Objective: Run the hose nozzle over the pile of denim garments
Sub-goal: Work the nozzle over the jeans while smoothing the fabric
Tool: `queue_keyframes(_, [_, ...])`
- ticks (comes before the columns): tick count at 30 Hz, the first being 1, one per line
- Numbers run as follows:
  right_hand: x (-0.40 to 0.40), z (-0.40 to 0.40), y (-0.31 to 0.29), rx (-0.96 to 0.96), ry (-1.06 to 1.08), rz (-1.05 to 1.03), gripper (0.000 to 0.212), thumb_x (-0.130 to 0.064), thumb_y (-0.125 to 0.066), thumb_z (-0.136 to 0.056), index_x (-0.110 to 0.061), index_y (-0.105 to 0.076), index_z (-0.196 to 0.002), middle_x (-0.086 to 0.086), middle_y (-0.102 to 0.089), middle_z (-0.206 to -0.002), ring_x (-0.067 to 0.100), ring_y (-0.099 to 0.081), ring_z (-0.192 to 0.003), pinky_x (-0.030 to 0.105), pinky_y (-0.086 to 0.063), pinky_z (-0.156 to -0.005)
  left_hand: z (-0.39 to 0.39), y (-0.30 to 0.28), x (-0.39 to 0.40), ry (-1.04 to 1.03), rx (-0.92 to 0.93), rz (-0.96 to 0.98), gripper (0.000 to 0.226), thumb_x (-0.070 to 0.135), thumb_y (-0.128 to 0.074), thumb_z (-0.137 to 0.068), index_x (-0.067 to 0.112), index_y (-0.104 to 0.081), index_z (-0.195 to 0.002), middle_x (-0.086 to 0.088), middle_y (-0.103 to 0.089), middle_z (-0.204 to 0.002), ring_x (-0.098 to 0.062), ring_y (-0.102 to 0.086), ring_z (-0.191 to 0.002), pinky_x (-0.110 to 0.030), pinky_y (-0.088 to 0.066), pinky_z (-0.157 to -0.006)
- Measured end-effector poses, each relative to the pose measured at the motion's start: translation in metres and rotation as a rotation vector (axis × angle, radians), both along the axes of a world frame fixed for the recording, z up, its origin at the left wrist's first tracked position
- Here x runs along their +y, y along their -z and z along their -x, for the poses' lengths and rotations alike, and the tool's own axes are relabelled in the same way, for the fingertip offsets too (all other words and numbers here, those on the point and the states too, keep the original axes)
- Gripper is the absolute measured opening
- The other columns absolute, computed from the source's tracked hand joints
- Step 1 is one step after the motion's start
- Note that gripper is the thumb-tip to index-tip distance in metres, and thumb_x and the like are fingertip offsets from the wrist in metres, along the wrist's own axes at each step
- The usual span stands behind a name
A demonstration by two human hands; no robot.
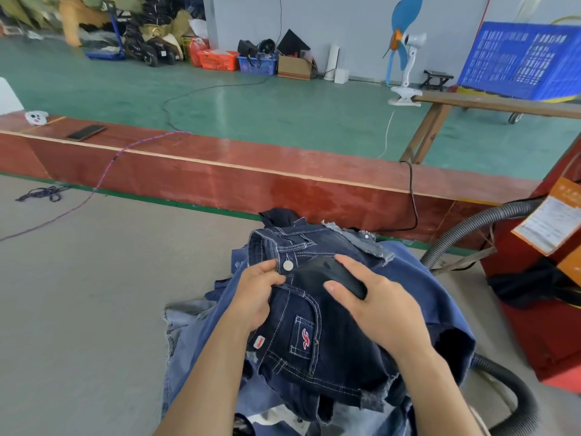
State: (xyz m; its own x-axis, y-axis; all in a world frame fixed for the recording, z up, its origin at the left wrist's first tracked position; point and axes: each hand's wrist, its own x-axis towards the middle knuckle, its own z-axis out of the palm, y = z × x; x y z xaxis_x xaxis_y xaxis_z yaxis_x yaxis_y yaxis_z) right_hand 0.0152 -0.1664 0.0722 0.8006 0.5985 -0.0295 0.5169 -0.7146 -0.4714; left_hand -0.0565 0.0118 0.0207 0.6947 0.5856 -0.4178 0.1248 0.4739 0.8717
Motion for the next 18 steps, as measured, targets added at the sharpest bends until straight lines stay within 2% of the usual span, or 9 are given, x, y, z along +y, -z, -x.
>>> queue_keyframes(2, [-0.009,-0.008,-0.004,-0.002,0.073,-0.066,0.053,-0.067,-0.048,-0.086,-0.056,-0.036,-0.137,-0.014,-0.069,-0.099,0.014,-0.063,-0.092,0.028,-0.045,-0.069,0.002,0.0,0.002,0.008,-0.004,-0.002,0.038,-0.017,-0.041,-0.089,-0.002,-0.062,-0.117,-0.016,-0.072,-0.094,-0.021,-0.069,-0.079,-0.032,-0.057,-0.064])
queue_keyframes(4, [-0.02,-0.017,-0.01,-0.053,0.172,-0.165,0.051,-0.064,-0.05,-0.085,-0.055,-0.041,-0.135,-0.024,-0.063,-0.086,0.006,-0.057,-0.074,0.02,-0.037,-0.056,0.004,0.002,0.004,0.003,0.016,-0.003,0.037,-0.018,-0.039,-0.088,0.003,-0.066,-0.102,-0.007,-0.074,-0.076,-0.015,-0.07,-0.064,-0.027,-0.055,-0.052])
queue_keyframes(6, [-0.027,-0.021,-0.015,-0.097,0.238,-0.228,0.05,-0.064,-0.05,-0.084,-0.054,-0.043,-0.133,-0.031,-0.052,-0.073,-0.003,-0.047,-0.062,0.017,-0.032,-0.054,0.002,0.005,0.006,-0.002,0.044,-0.006,0.039,-0.018,-0.036,-0.087,0.007,-0.065,-0.095,-0.006,-0.072,-0.071,-0.018,-0.068,-0.062,-0.028,-0.055,-0.049])
queue_keyframes(8, [-0.026,-0.019,-0.016,-0.069,0.219,-0.231,0.052,-0.067,-0.048,-0.082,-0.055,-0.042,-0.132,-0.028,-0.058,-0.074,-0.005,-0.05,-0.064,0.017,-0.035,-0.054,0.0,0.007,0.005,0.0,0.076,0.003,0.04,-0.018,-0.035,-0.086,0.008,-0.063,-0.095,-0.01,-0.068,-0.078,-0.023,-0.064,-0.069,-0.032,-0.054,-0.055])
queue_keyframes(11, [-0.012,-0.01,-0.006,0.012,0.094,-0.142,0.055,-0.07,-0.045,-0.081,-0.057,-0.038,-0.134,-0.018,-0.063,-0.084,0.012,-0.065,-0.084,0.027,-0.041,-0.065,-0.003,0.009,0.003,0.0,0.108,0.008,0.045,-0.02,-0.034,-0.084,0.017,-0.059,-0.085,-0.009,-0.065,-0.078,-0.024,-0.06,-0.073,-0.034,-0.053,-0.061])
queue_keyframes(13, [-0.001,-0.005,0.002,0.043,0.024,-0.052,0.055,-0.07,-0.045,-0.084,-0.058,-0.035,-0.136,-0.016,-0.06,-0.081,0.016,-0.064,-0.096,0.029,-0.043,-0.07,-0.002,0.01,0.004,0.021,0.104,0.03,0.05,-0.021,-0.034,-0.082,0.022,-0.06,-0.085,-0.007,-0.07,-0.072,-0.025,-0.063,-0.073,-0.034,-0.055,-0.06])
queue_keyframes(15, [-0.002,-0.009,0.004,0.053,0.038,-0.023,0.055,-0.07,-0.046,-0.085,-0.056,-0.036,-0.137,-0.013,-0.065,-0.087,0.017,-0.062,-0.102,0.029,-0.043,-0.073,0.001,0.013,0.006,0.047,0.124,0.052,0.052,-0.022,-0.033,-0.08,0.022,-0.06,-0.088,-0.004,-0.073,-0.071,-0.029,-0.063,-0.079,-0.038,-0.057,-0.065])
queue_keyframes(17, [-0.012,-0.018,0.001,0.022,0.112,-0.051,0.055,-0.067,-0.047,-0.086,-0.053,-0.038,-0.138,-0.011,-0.069,-0.105,0.016,-0.062,-0.099,0.026,-0.04,-0.068,0.002,0.014,0.009,0.077,0.173,0.026,0.053,-0.022,-0.032,-0.078,0.021,-0.057,-0.095,-0.009,-0.069,-0.087,-0.031,-0.06,-0.088,-0.043,-0.054,-0.08])
queue_keyframes(18, [-0.019,-0.023,-0.001,0.007,0.152,-0.07,0.055,-0.066,-0.048,-0.086,-0.052,-0.039,-0.138,-0.012,-0.068,-0.107,0.013,-0.061,-0.089,0.023,-0.038,-0.061,0.001,0.013,0.009,0.074,0.197,-0.01,0.052,-0.023,-0.033,-0.077,0.021,-0.055,-0.095,-0.009,-0.065,-0.09,-0.029,-0.058,-0.089,-0.043,-0.051,-0.085])
